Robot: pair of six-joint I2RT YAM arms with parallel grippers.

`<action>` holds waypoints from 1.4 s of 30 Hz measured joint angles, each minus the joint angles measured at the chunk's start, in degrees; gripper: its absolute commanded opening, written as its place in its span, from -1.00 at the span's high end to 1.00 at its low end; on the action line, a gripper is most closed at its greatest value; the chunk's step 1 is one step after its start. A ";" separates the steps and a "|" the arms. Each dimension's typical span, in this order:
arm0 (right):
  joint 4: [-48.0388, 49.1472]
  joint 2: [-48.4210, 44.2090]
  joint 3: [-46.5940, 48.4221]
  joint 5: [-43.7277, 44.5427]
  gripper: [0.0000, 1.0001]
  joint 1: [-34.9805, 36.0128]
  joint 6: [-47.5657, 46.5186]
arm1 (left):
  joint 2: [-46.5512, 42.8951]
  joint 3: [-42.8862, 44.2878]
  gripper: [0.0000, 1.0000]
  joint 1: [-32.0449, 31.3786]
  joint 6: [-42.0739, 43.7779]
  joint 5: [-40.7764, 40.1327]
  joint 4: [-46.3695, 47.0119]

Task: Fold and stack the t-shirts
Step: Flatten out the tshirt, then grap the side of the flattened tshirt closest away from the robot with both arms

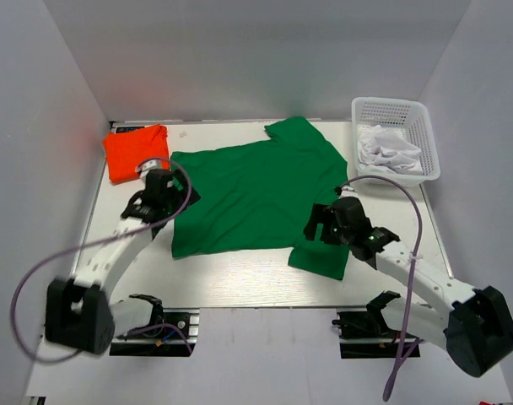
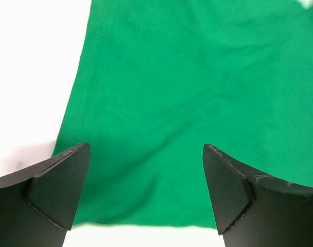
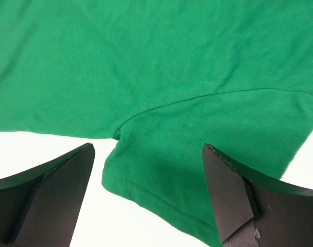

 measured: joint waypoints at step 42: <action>-16.28 -4.52 -7.54 -1.05 1.00 0.13 12.68 | -9.31 -20.20 1.00 0.24 -16.00 -6.51 -6.86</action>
